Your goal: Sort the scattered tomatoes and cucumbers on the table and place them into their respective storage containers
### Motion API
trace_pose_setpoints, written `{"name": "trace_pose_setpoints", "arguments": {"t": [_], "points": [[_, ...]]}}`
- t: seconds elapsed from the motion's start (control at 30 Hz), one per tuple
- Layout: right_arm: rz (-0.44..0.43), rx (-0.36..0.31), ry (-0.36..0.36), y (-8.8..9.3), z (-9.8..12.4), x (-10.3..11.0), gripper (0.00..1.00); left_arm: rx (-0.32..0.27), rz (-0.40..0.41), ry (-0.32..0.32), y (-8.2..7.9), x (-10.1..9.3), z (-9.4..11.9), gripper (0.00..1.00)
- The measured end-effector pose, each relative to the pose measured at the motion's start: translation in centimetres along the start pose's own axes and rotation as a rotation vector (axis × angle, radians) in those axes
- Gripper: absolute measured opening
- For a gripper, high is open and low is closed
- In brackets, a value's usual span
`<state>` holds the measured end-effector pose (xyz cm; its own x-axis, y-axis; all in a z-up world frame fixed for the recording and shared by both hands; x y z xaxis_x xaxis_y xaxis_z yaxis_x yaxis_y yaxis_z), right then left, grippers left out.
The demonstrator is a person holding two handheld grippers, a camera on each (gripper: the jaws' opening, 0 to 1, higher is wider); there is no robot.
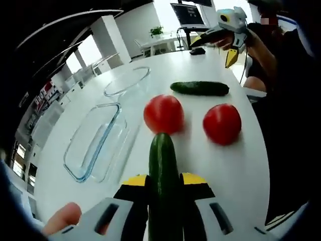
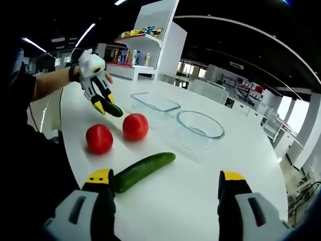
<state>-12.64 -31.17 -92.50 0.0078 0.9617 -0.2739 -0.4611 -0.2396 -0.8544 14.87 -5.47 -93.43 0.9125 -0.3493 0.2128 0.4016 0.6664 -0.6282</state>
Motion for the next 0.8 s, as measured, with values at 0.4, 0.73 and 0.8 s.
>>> {"name": "trace_pose_setpoints", "arguments": {"t": [0.4, 0.73, 0.8], "points": [[0.002, -0.001, 0.005, -0.1, 0.1, -0.1, 0.82, 0.018, -0.073, 0.002, -2.0, 1.3, 2.5, 0.23], [0.003, 0.004, 0.010, 0.0, 0.2, -0.2, 0.82, 0.000, -0.169, -0.022, -3.2, 3.3, 4.4, 0.23], [0.001, 0.001, 0.009, 0.0, 0.2, -0.2, 0.82, 0.002, -0.180, -0.035, -3.4, 3.7, 4.6, 0.23]]}}
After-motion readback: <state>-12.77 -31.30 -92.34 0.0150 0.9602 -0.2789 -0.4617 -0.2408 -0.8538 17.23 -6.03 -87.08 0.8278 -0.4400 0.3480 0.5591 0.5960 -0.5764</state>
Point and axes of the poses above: the point that each gripper's makers call its tool centre point, and the gripper's own axes: z roughly backward along the fingers, x roughly to its left, y roughly out of its underside, the point moved 10 cm from there along z, roughly backward along the fingers, and after that the axes turned 4 degrees about y, right-handed, at the moved point
